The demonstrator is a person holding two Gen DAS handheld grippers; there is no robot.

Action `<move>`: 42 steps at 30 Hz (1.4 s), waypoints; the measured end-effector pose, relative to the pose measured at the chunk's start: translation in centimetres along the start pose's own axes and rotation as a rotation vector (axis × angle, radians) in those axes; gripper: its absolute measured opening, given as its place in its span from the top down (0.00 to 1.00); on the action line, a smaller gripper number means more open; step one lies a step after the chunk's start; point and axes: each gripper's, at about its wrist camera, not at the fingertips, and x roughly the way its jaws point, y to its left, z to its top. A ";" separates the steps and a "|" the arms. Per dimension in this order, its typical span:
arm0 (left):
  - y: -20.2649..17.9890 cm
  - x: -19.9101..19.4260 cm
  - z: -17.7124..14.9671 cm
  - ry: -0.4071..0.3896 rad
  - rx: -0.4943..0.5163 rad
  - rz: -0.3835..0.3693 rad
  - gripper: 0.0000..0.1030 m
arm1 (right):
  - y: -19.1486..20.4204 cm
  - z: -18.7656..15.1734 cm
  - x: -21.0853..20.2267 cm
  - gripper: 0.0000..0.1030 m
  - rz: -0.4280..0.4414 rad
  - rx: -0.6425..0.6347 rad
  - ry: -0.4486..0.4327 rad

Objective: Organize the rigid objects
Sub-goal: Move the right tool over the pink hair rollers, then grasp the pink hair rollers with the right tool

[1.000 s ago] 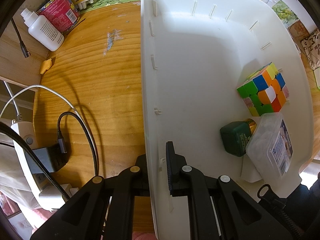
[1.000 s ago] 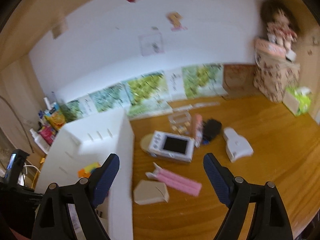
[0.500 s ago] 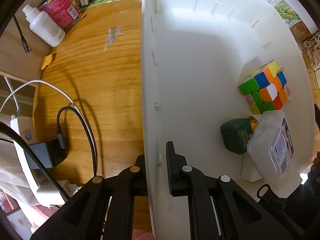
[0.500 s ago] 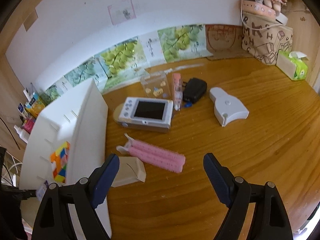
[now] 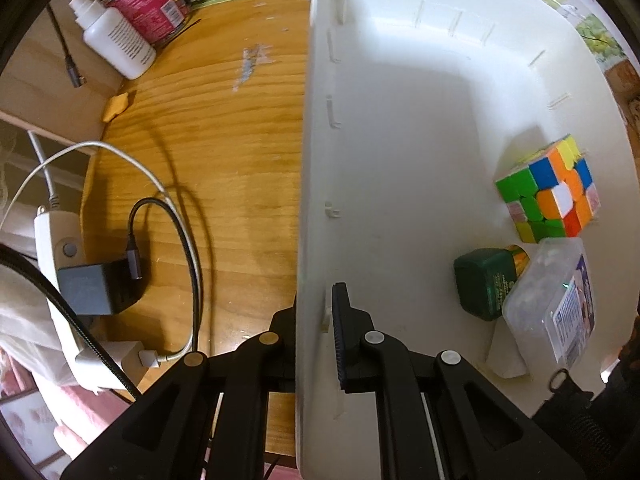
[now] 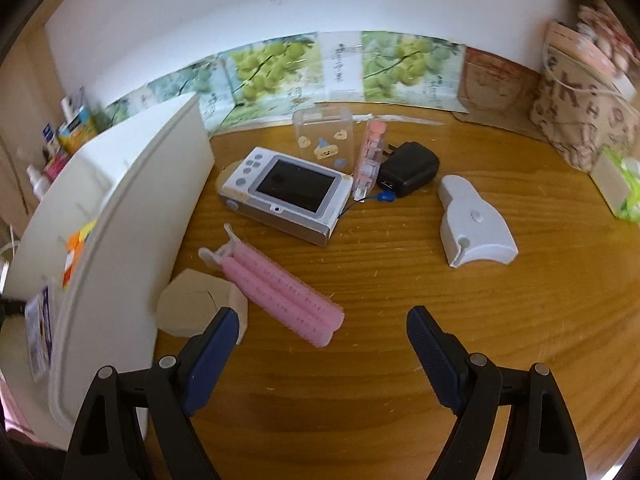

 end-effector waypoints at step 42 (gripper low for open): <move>1.6 0.6 -0.3 0.026 -0.263 0.058 0.83 | 0.0 1.0 2.3 0.75 0.303 -0.452 0.115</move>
